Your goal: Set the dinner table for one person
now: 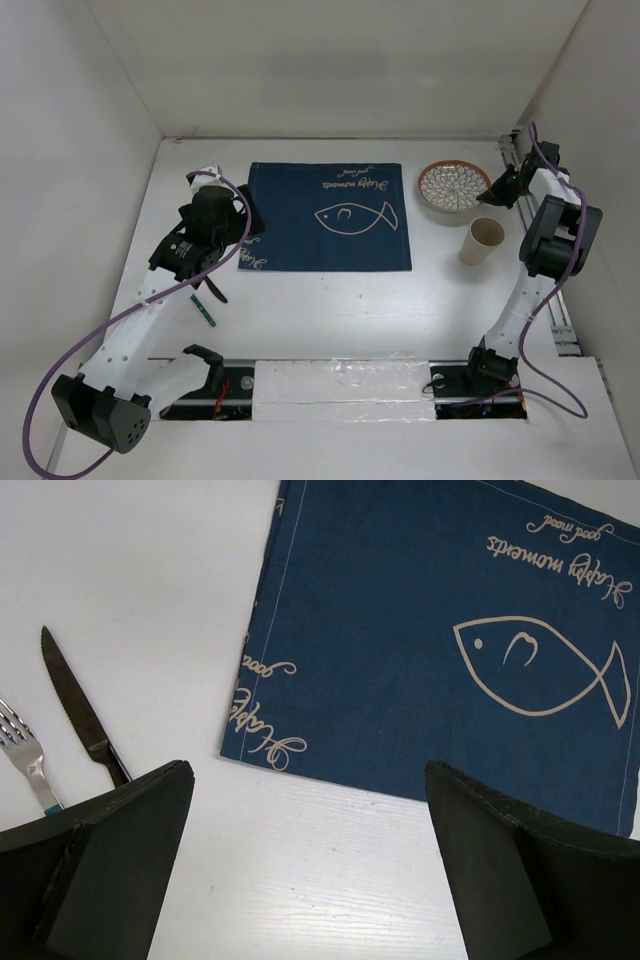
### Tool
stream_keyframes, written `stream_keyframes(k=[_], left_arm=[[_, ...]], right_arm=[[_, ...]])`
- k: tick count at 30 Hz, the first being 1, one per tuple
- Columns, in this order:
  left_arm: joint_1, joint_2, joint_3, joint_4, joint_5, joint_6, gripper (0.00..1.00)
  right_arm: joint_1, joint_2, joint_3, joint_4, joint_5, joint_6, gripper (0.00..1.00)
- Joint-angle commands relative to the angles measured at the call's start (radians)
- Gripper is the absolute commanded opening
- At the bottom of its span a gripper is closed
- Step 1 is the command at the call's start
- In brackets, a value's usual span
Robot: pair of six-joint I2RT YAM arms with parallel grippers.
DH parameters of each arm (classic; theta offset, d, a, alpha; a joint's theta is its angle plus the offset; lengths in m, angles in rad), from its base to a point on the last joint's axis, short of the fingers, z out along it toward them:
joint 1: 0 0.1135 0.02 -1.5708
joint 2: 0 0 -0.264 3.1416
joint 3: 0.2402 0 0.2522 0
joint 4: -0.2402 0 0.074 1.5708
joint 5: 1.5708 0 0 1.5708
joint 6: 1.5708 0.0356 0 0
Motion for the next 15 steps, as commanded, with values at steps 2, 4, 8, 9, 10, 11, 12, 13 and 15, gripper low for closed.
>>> stream_keyframes(k=[2, 4, 8, 9, 10, 11, 12, 13, 15], left_arm=[[0.001, -0.005, -0.010, 0.022, 0.001, 0.014, 0.99], [0.001, -0.005, -0.010, 0.022, 0.001, 0.014, 0.99], [0.001, -0.005, -0.010, 0.022, -0.010, 0.014, 0.99], [0.001, -0.005, -0.010, 0.022, -0.010, 0.014, 0.99], [0.001, -0.005, -0.010, 0.022, -0.020, 0.014, 0.99], [0.001, -0.005, -0.010, 0.022, -0.031, 0.014, 0.99], [0.001, -0.005, -0.010, 0.022, -0.031, 0.014, 0.99], [0.001, -0.005, -0.010, 0.022, -0.045, 0.003, 0.99], [0.001, -0.005, -0.010, 0.022, -0.054, 0.003, 0.99]], right_arm=[[0.007, 0.025, 0.001, -0.037, 0.097, -0.019, 0.00], [0.007, 0.014, 0.001, -0.021, 0.082, -0.007, 0.00], [0.007, -0.035, -0.022, 0.020, 0.025, 0.038, 0.00], [0.007, -0.035, -0.022, 0.032, 0.004, 0.038, 0.00], [0.017, -0.061, -0.022, 0.032, -0.009, 0.051, 0.00], [0.017, -0.070, -0.008, 0.045, -0.018, 0.064, 0.00], [0.026, -0.081, -0.008, 0.057, -0.032, 0.064, 0.00], [0.036, -0.090, -0.008, 0.057, -0.032, 0.076, 0.00], [0.047, -0.114, 0.020, 0.066, -0.041, 0.088, 0.00]])
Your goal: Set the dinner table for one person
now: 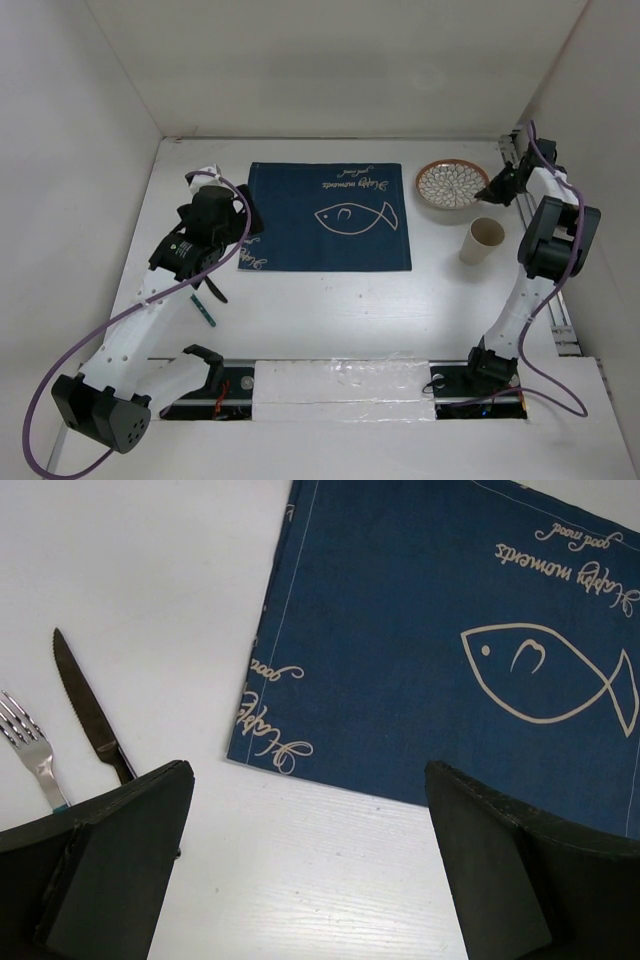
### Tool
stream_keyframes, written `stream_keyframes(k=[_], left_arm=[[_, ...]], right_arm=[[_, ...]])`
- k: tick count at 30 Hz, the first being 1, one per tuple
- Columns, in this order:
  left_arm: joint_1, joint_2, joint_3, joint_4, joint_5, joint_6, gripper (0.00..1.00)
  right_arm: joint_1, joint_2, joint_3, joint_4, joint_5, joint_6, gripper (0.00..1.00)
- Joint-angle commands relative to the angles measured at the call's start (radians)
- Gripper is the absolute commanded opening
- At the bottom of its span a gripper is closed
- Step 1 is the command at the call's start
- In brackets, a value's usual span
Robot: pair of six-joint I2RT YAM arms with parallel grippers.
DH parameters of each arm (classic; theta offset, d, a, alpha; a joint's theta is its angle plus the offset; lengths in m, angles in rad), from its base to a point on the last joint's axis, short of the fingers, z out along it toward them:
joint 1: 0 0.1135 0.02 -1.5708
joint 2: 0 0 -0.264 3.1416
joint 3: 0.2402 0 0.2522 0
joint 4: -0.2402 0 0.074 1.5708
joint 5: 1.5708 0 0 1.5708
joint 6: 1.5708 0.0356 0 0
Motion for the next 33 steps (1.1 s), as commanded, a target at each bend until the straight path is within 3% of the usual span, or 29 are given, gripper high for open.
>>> stream_keyframes(k=[1, 8, 14, 16, 24, 33], left_arm=[[0.001, -0.005, -0.010, 0.022, -0.034, 0.003, 0.99], [0.001, 0.015, -0.010, 0.002, -0.082, -0.020, 0.99], [0.001, 0.024, -0.010, -0.008, -0.114, -0.061, 0.99], [0.001, 0.024, -0.001, -0.018, -0.123, -0.061, 0.99], [0.001, 0.024, -0.001, -0.027, -0.154, -0.090, 0.99], [0.001, 0.015, -0.001, -0.027, -0.163, -0.090, 0.99]], right_arm=[[0.029, -0.085, 0.029, 0.046, -0.010, 0.036, 0.00], [0.112, -0.171, 0.093, 0.095, -0.059, 0.058, 0.00], [0.252, -0.180, 0.198, 0.049, -0.050, 0.038, 0.00], [0.311, -0.180, 0.224, 0.049, -0.125, 0.029, 0.00], [0.545, -0.134, 0.175, 0.196, -0.272, 0.067, 0.00], [0.701, -0.036, 0.184, 0.239, -0.259, 0.089, 0.00]])
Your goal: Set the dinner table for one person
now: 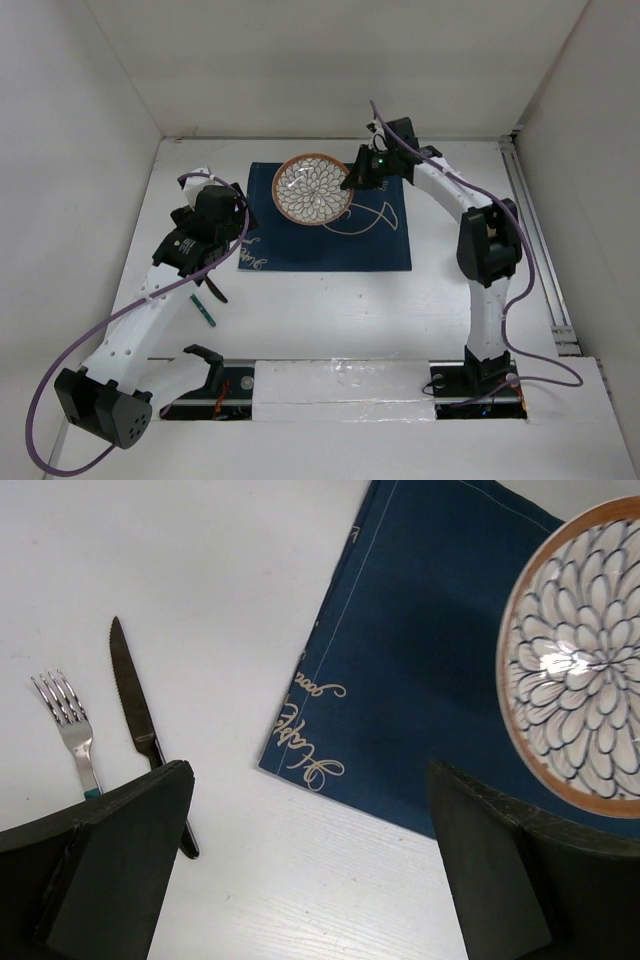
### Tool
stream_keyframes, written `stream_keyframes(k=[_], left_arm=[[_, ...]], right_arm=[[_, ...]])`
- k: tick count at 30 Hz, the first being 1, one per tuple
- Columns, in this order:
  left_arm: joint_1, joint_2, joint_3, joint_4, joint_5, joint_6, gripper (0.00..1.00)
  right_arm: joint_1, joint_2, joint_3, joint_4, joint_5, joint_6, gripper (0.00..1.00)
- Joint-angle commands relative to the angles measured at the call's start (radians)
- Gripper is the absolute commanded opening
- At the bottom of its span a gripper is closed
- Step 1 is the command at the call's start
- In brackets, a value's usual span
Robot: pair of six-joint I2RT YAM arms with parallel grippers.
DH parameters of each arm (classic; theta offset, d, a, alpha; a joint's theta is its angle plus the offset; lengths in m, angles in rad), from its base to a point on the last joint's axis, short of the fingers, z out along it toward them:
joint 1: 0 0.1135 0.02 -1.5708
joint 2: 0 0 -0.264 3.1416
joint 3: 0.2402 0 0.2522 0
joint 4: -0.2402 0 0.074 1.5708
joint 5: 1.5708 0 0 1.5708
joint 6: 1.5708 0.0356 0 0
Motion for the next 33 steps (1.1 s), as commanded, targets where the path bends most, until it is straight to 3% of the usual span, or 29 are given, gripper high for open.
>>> stream_keyframes(k=[1, 15, 33], left_arm=[[0.001, -0.003, -0.001, -0.004, -0.023, -0.010, 0.99], [0.001, 0.007, -0.001, -0.004, -0.023, -0.001, 0.99], [0.001, 0.025, -0.001, 0.005, -0.005, 0.018, 0.99]], right_arm=[[0.002, 0.012, 0.039, 0.150, -0.063, 0.047, 0.00], [-0.019, 0.161, 0.105, 0.126, -0.082, 0.013, 0.00], [-0.056, 0.221, 0.105, 0.144, -0.112, -0.007, 0.00]])
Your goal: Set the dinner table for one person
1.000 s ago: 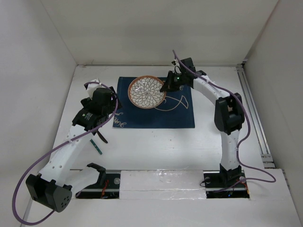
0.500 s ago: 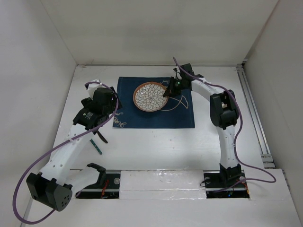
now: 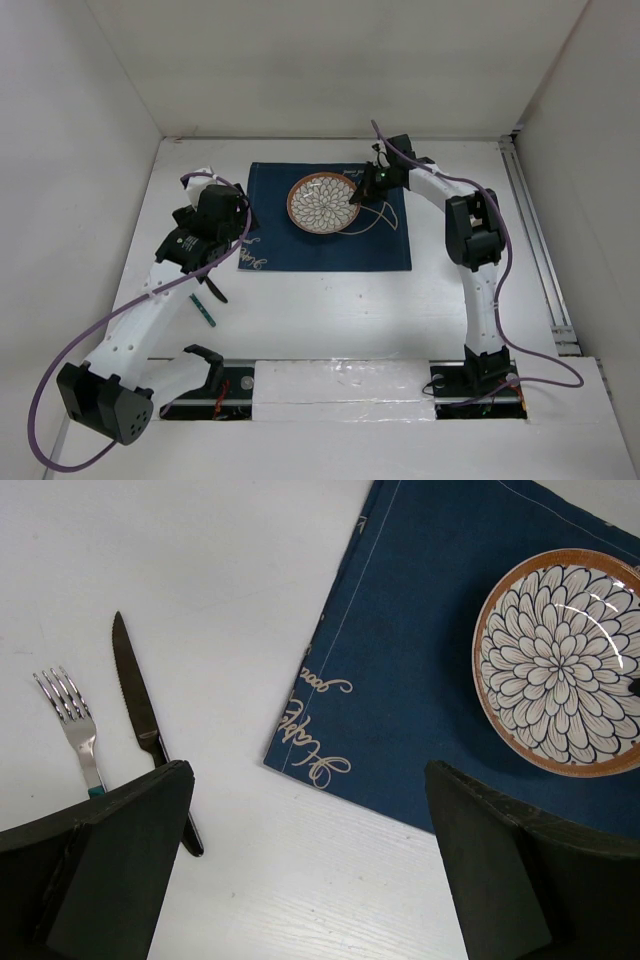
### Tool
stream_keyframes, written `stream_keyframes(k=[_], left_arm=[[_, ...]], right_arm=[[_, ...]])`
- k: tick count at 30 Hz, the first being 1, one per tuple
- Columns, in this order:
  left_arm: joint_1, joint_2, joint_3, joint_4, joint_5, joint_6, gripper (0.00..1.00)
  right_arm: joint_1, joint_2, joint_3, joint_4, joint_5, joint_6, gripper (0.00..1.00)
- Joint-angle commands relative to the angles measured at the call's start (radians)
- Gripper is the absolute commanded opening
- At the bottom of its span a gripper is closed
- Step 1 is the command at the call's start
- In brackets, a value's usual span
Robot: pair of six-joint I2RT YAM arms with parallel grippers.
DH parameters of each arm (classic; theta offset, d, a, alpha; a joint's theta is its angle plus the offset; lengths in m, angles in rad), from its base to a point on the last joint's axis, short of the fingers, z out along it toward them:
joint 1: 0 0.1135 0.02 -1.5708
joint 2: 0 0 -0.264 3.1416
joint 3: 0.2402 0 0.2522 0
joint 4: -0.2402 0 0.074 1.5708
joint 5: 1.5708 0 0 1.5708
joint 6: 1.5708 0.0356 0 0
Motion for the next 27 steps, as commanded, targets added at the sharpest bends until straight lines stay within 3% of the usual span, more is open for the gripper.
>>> stream_keyframes(k=[1, 5, 8, 9, 12, 13, 15, 18, 27], left_arm=[[0.001, 0.005, -0.001, 0.011, -0.003, 0.013, 0.99], [0.001, 0.005, -0.001, 0.011, 0.006, 0.013, 0.99], [0.001, 0.005, -0.001, 0.011, 0.006, 0.013, 0.99], [0.001, 0.005, -0.001, 0.011, 0.006, 0.013, 0.99], [0.001, 0.005, -0.001, 0.011, 0.006, 0.013, 0.99], [0.001, 0.005, -0.001, 0.011, 0.006, 0.013, 0.99], [0.001, 0.005, -0.001, 0.011, 0.006, 0.013, 0.99], [0.001, 0.005, -0.001, 0.011, 0.006, 0.013, 0.99], [0.001, 0.014, 0.008, -0.023, -0.040, -0.009, 0.99]], right_arm=[[-0.008, -0.007, 0.071, 0.122, -0.128, 0.017, 0.00], [-0.008, 0.002, 0.062, 0.122, -0.129, 0.017, 0.01], [-0.008, 0.002, 0.062, 0.122, -0.138, 0.017, 0.19], [-0.008, 0.002, 0.062, 0.122, -0.138, 0.008, 0.38], [-0.008, -0.007, 0.062, 0.113, -0.138, -0.006, 0.66], [-0.008, -0.007, 0.062, 0.113, -0.120, -0.006, 0.93], [-0.008, -0.050, 0.053, 0.080, -0.060, -0.027, 1.00], [-0.021, -0.120, 0.053, 0.028, 0.044, -0.036, 1.00], [-0.019, -0.458, 0.016, -0.220, 0.699, -0.089, 1.00]])
